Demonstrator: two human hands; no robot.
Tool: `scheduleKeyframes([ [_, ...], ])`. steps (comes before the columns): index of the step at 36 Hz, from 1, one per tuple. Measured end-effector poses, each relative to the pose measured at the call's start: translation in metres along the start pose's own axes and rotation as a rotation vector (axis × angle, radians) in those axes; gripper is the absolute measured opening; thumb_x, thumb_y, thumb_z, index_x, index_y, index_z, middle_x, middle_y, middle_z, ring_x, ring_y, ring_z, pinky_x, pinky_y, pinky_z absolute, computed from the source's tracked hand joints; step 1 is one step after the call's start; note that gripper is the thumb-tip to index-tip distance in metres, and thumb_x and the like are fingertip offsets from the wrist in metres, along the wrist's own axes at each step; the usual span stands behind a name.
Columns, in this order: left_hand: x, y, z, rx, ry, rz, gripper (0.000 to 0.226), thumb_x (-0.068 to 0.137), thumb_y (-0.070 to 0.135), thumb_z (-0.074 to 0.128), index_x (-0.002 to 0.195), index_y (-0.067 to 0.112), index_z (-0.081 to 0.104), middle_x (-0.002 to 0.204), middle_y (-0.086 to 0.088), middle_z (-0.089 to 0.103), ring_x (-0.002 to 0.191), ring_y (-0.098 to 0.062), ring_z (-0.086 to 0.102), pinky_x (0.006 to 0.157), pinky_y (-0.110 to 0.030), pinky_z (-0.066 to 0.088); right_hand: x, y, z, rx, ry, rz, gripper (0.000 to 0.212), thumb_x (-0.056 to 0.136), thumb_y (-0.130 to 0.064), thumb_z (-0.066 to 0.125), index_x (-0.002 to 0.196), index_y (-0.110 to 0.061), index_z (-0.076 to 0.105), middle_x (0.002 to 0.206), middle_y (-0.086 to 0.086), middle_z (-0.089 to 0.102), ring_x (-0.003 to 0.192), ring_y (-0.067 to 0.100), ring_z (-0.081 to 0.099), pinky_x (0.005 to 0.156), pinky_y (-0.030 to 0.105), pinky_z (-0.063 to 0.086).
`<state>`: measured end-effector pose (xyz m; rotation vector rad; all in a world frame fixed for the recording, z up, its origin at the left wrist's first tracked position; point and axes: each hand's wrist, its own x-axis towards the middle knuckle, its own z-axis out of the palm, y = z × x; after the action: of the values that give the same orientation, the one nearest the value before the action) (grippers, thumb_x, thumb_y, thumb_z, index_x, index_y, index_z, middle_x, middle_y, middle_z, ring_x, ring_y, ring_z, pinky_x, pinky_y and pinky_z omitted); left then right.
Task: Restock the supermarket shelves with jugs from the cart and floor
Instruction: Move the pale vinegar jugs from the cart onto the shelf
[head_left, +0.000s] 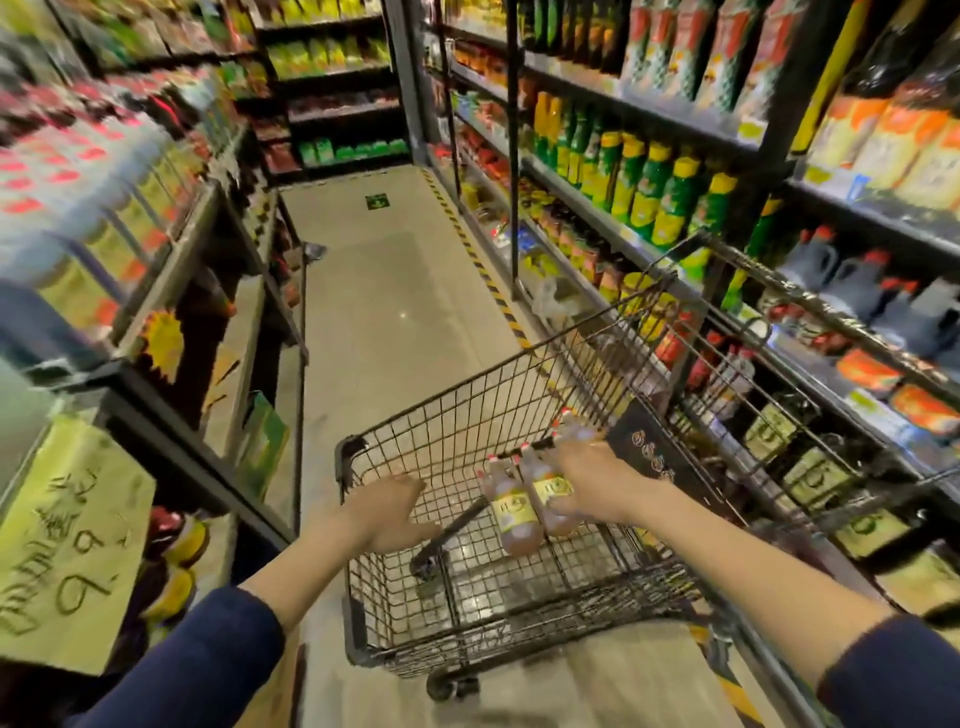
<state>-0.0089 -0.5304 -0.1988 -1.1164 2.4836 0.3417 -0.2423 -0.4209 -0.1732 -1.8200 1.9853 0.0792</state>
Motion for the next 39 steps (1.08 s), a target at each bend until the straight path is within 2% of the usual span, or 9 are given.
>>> scheduleKeyframes([
  [8, 0.019, -0.004, 0.014, -0.076, -0.058, -0.055, 0.077, 0.085, 0.062, 0.046, 0.143, 0.012, 0.035, 0.146, -0.009, 0.042, 0.131, -0.025, 0.042, 0.108, -0.042, 0.038, 0.026, 0.015, 0.011, -0.038, -0.048, -0.07, 0.074, 0.087, -0.032, 0.057, 0.149, -0.014, 0.02, 0.151, 0.012, 0.031, 0.13, 0.03, 0.04, 0.101, 0.038, 0.034],
  [13, 0.044, 0.007, 0.017, -0.117, -0.105, -0.098, 0.065, 0.087, 0.056, 0.049, 0.134, 0.011, 0.045, 0.138, -0.008, 0.048, 0.124, -0.022, 0.047, 0.102, -0.034, 0.041, 0.047, 0.042, 0.015, 0.003, -0.091, -0.099, 0.074, 0.09, -0.03, 0.055, 0.15, -0.012, 0.015, 0.145, 0.019, 0.035, 0.125, 0.035, 0.044, 0.077, 0.03, 0.023],
  [16, 0.064, 0.019, 0.019, -0.152, -0.134, -0.132, 0.061, 0.086, 0.058, 0.047, 0.127, 0.013, 0.049, 0.131, -0.005, 0.052, 0.116, -0.02, 0.05, 0.1, -0.036, 0.044, 0.062, 0.062, 0.015, 0.001, -0.116, -0.116, 0.083, 0.091, -0.035, 0.055, 0.152, -0.017, 0.003, 0.154, 0.014, 0.023, 0.131, 0.036, 0.039, 0.096, 0.041, 0.037],
  [20, 0.09, 0.039, 0.025, -0.178, -0.164, -0.18, 0.038, 0.09, 0.056, 0.047, 0.103, 0.02, 0.05, 0.102, 0.004, 0.051, 0.094, -0.014, 0.051, 0.088, -0.03, 0.046, 0.079, 0.091, 0.015, 0.075, -0.181, -0.141, 0.078, 0.09, -0.042, 0.056, 0.151, -0.019, 0.014, 0.148, 0.014, 0.036, 0.129, 0.034, 0.042, 0.097, 0.039, 0.041],
  [23, 0.107, 0.05, 0.037, -0.264, -0.202, -0.241, 0.034, 0.089, 0.053, 0.05, 0.101, 0.021, 0.051, 0.097, 0.007, 0.052, 0.095, -0.014, 0.058, 0.076, -0.024, 0.045, 0.097, 0.114, 0.024, 0.129, -0.247, -0.129, 0.058, 0.088, -0.048, 0.056, 0.136, -0.019, 0.044, 0.135, 0.009, 0.053, 0.122, 0.028, 0.05, 0.092, 0.035, 0.046],
  [26, 0.125, 0.056, 0.055, -0.356, -0.239, -0.284, 0.054, 0.082, 0.064, 0.046, 0.115, 0.022, 0.051, 0.112, 0.001, 0.06, 0.096, -0.016, 0.061, 0.08, -0.027, 0.051, 0.113, 0.134, 0.038, 0.131, -0.307, -0.102, 0.049, 0.086, -0.047, 0.057, 0.126, -0.02, 0.049, 0.12, 0.005, 0.06, 0.103, 0.023, 0.059, 0.083, 0.034, 0.051],
  [29, 0.141, 0.06, 0.076, -0.413, -0.261, -0.311, 0.079, 0.074, 0.079, 0.037, 0.131, 0.025, 0.043, 0.128, -0.002, 0.057, 0.106, -0.02, 0.059, 0.094, -0.039, 0.05, 0.124, 0.144, 0.047, 0.086, -0.352, -0.114, 0.055, 0.088, -0.039, 0.057, 0.134, -0.016, 0.041, 0.128, 0.01, 0.053, 0.113, 0.026, 0.053, 0.078, 0.028, 0.04],
  [37, 0.188, 0.065, 0.129, -0.542, -0.269, -0.486, 0.115, 0.062, 0.094, 0.034, 0.146, 0.015, 0.025, 0.147, -0.013, 0.04, 0.129, -0.031, 0.046, 0.108, -0.052, 0.036, 0.158, 0.158, 0.075, 0.258, -0.458, -0.046, 0.061, 0.092, -0.032, 0.056, 0.144, -0.011, 0.031, 0.144, 0.01, 0.041, 0.129, 0.024, 0.042, 0.097, 0.026, 0.038],
  [39, 0.199, 0.07, 0.128, -0.624, -0.314, -0.485, 0.107, 0.067, 0.087, 0.042, 0.143, 0.013, 0.033, 0.144, -0.012, 0.045, 0.125, -0.029, 0.05, 0.105, -0.045, 0.041, 0.165, 0.161, 0.085, 0.339, -0.455, -0.019, 0.06, 0.091, -0.032, 0.059, 0.143, -0.013, 0.034, 0.142, 0.004, 0.043, 0.128, 0.019, 0.043, 0.093, 0.019, 0.034],
])
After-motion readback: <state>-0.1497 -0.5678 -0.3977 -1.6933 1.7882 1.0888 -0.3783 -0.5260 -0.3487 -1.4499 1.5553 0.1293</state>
